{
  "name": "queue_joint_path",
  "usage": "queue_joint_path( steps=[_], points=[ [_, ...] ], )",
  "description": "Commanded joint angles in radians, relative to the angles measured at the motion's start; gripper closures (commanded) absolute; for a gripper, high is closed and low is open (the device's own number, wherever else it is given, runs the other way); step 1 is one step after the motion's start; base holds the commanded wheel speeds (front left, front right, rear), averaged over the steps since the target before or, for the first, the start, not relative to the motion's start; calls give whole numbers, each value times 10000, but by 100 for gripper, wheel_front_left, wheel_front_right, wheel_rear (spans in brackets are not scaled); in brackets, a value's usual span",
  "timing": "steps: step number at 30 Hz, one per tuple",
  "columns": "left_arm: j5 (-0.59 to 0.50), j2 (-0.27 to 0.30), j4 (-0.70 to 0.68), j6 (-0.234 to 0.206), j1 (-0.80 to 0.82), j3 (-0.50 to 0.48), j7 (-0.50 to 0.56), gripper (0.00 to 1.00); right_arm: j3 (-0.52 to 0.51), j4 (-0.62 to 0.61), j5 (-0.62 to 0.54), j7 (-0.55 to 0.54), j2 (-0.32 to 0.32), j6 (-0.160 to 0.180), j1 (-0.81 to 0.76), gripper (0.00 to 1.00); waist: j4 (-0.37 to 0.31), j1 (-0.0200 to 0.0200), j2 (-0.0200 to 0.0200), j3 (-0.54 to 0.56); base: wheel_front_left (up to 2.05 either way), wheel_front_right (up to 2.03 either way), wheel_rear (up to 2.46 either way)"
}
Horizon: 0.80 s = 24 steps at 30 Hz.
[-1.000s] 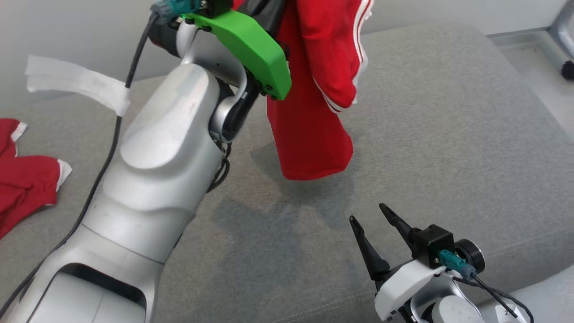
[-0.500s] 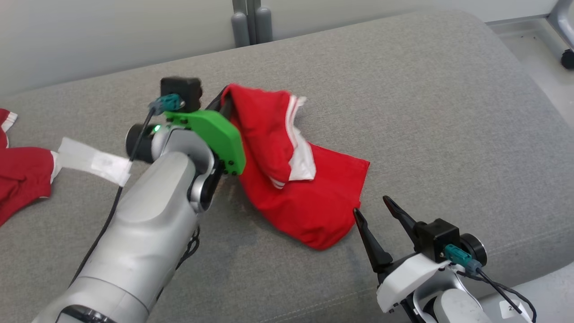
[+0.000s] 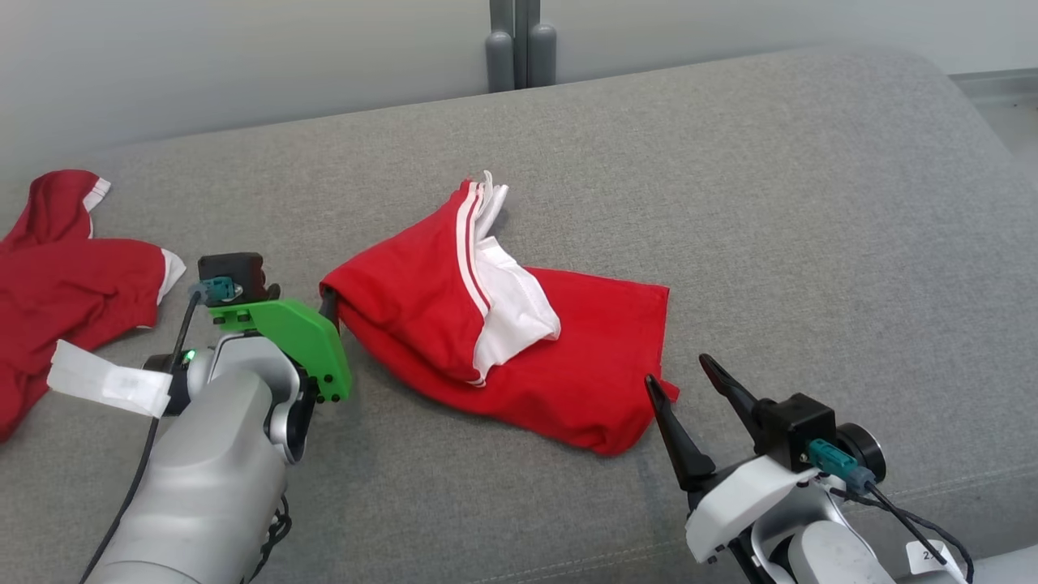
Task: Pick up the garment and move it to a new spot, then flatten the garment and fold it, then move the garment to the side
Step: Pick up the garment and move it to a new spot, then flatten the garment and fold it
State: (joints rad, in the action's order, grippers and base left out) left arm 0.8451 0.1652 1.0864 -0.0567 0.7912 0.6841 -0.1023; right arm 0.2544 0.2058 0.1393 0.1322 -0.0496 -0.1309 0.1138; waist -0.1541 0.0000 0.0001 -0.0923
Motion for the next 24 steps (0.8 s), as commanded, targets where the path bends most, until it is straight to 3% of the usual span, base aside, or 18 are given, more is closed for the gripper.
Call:
queue_joint_path(
  steps=[1,8,14,24],
  points=[
    [-52,100,106,94,-188,99,26,0,-32,-2,-10,-39,-17,3,-78,0,153,0,-1,173,0,0,0],
    [-586,228,189,152,-142,716,324,0,29,-6,24,-151,-17,3,-273,0,150,0,-1,547,0,0,0],
    [-832,-255,-581,622,99,1239,712,0,-24,-83,-33,-198,-17,3,-480,0,-86,0,-1,682,0,0,0],
    [-1423,-898,-1670,680,-253,2519,1901,0,-121,-257,-74,-215,-15,3,-367,0,-1024,0,-1,268,0,0,0]
  ],
)
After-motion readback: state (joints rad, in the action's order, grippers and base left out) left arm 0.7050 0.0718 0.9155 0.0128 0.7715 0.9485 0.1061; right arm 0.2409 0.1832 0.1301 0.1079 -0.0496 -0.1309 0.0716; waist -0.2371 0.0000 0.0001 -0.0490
